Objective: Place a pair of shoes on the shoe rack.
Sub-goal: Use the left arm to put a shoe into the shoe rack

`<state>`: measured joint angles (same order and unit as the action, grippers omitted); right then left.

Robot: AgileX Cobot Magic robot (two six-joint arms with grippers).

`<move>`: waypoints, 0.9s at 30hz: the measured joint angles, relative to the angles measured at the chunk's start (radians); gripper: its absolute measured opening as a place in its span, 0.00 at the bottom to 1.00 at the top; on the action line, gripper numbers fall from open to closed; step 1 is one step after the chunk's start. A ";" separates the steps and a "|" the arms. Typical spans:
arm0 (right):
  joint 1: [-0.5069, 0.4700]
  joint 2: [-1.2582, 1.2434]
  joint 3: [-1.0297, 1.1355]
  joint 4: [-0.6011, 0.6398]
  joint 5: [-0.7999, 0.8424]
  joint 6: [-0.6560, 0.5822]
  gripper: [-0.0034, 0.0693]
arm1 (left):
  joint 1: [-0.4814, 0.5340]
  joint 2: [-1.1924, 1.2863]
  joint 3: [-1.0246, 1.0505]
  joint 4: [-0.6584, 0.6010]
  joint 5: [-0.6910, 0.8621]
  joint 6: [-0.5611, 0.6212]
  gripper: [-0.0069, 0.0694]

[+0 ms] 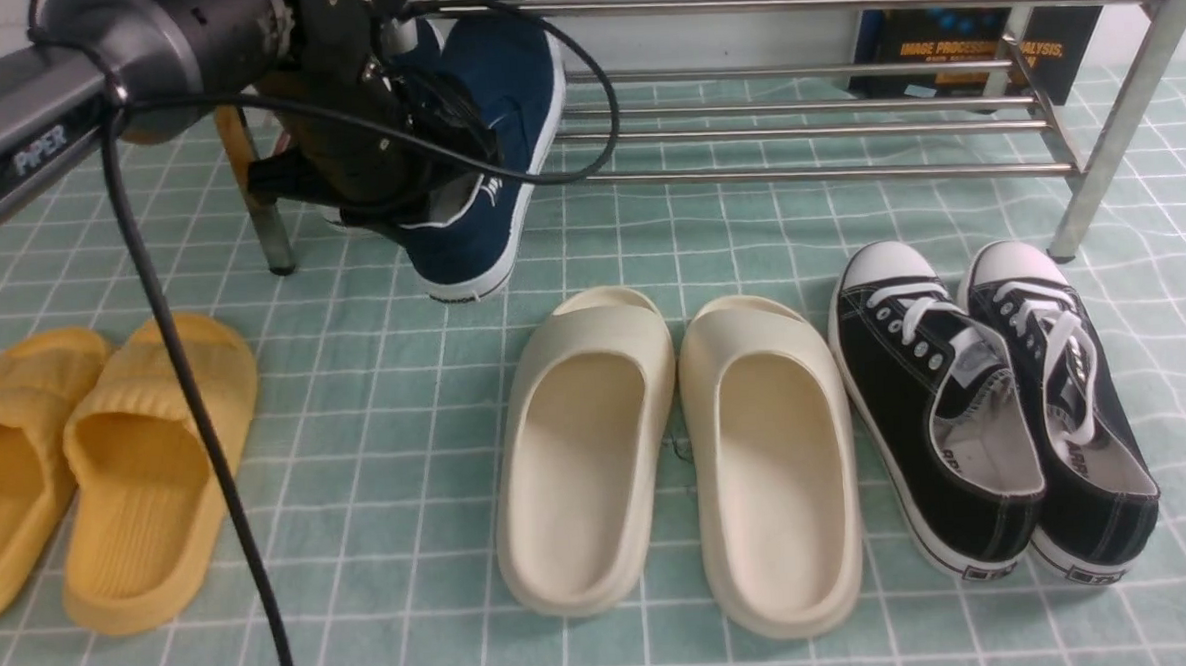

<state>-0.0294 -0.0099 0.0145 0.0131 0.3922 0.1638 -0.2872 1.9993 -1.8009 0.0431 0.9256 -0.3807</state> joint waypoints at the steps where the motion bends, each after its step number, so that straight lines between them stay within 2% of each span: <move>1: 0.000 0.000 0.000 0.000 0.000 0.000 0.39 | 0.004 0.022 -0.024 0.001 0.002 0.000 0.09; 17: 0.000 0.000 0.000 0.000 0.000 0.000 0.39 | 0.004 0.149 -0.165 -0.005 -0.136 0.011 0.11; 23: 0.000 0.000 0.000 0.000 0.000 0.000 0.39 | 0.004 0.156 -0.167 -0.004 -0.175 0.004 0.18; 27: 0.000 0.000 0.000 0.000 0.000 0.000 0.39 | 0.015 0.156 -0.169 0.005 -0.201 -0.055 0.29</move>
<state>-0.0294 -0.0099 0.0145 0.0131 0.3922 0.1638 -0.2726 2.1550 -1.9704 0.0480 0.7250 -0.4355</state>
